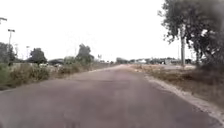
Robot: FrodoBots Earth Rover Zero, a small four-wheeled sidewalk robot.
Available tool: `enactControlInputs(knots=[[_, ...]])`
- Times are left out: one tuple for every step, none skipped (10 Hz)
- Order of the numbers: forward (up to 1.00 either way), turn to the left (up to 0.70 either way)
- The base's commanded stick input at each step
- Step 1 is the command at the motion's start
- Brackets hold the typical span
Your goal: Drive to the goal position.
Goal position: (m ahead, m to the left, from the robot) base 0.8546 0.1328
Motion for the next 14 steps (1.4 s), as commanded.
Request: enactControlInputs(knots=[[0.85,-0.34],[0.85,-0.34],[0.85,-0.14],[0.85,0.0],[0.85,0.0],[0.85,0.0],[0.85,0.0],[0.85,0.0],[0.85,0.0],[0.85,0.0],[0.85,0.0],[0.85,0.0],[0.85,0.0],[0.85,0.0]])
